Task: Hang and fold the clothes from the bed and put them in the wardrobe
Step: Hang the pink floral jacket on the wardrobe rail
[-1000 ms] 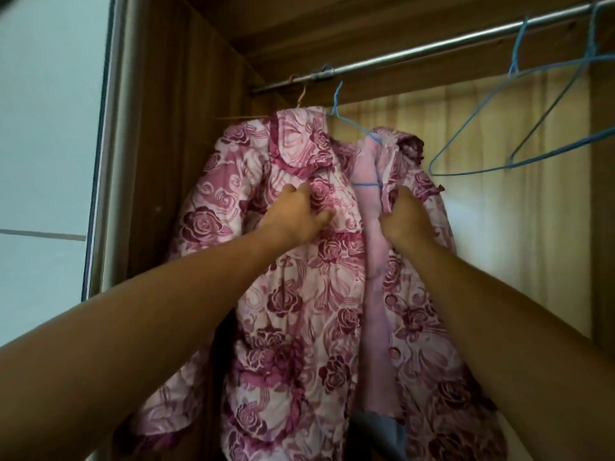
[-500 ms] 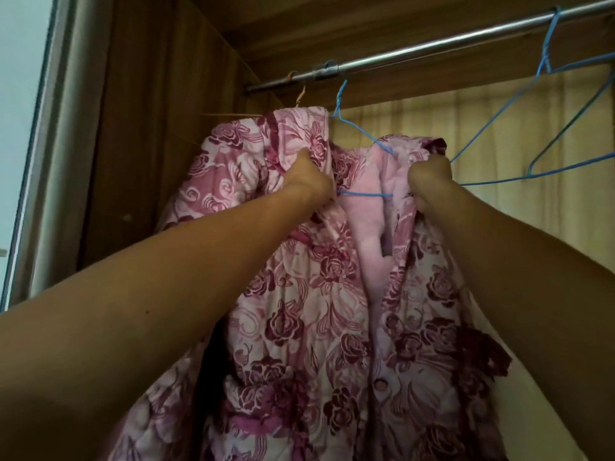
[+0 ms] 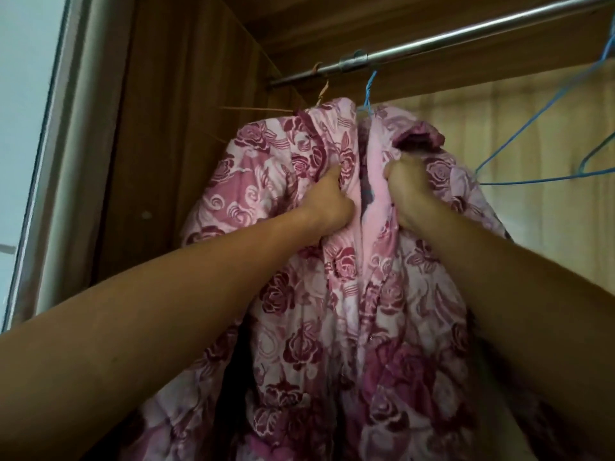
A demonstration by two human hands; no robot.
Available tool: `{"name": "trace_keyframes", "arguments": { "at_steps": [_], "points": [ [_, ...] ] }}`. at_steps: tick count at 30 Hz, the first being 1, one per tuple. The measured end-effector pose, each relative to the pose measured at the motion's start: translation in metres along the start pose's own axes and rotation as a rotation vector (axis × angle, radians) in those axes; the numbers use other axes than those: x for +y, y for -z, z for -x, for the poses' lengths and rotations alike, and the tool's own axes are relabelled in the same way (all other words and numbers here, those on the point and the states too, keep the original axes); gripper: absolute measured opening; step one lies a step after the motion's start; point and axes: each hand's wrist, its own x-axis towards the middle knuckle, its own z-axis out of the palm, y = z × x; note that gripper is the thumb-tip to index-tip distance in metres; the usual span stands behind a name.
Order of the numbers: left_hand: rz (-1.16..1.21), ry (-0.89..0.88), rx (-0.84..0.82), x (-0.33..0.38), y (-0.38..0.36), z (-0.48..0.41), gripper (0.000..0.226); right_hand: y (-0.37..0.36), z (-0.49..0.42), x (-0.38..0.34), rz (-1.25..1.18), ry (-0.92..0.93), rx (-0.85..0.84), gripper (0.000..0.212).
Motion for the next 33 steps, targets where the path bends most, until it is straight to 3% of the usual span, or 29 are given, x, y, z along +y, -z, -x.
{"name": "trace_keyframes", "arguments": {
  "at_steps": [5,10,12,14,16,17,18,21,26,31,33],
  "points": [
    [-0.215,-0.11,0.028,-0.023,-0.009,0.027,0.072,0.003,0.031,0.028,0.302,0.157,0.111,0.045],
    [-0.106,-0.105,0.107,-0.035,-0.007,0.053,0.089,0.014,0.096,0.063,0.495,0.136,-0.123,0.044],
    [-0.038,-0.067,0.117,-0.043,-0.014,0.071,0.094,0.014,0.123,0.077,0.504,0.101,-0.105,0.05],
    [-0.074,-0.017,0.1,-0.049,-0.022,0.084,0.077,0.018,0.139,0.085,0.483,0.101,-0.043,0.061],
    [-0.181,0.02,0.084,-0.049,-0.027,0.091,0.027,0.023,0.146,0.087,0.452,0.094,-0.03,0.063],
    [-0.225,0.024,0.076,-0.047,-0.027,0.094,0.014,0.026,0.149,0.088,0.492,0.101,-0.039,0.056],
    [-0.269,0.019,0.072,-0.046,-0.029,0.096,0.024,0.03,0.153,0.091,0.575,0.123,-0.058,0.048],
    [-0.39,0.028,-0.001,-0.042,-0.031,0.106,0.031,0.041,0.169,0.103,0.787,0.158,-0.143,0.044],
    [-0.48,0.086,-0.171,-0.031,-0.02,0.137,0.03,0.069,0.194,0.111,0.799,0.133,-0.3,0.068],
    [-0.618,0.163,-0.463,-0.036,-0.011,0.209,0.023,0.109,0.244,0.125,0.933,-0.002,-0.624,0.028],
    [-0.665,0.185,-0.522,-0.042,-0.011,0.236,0.028,0.119,0.261,0.128,0.923,-0.058,-0.717,0.028]
  ]
}}
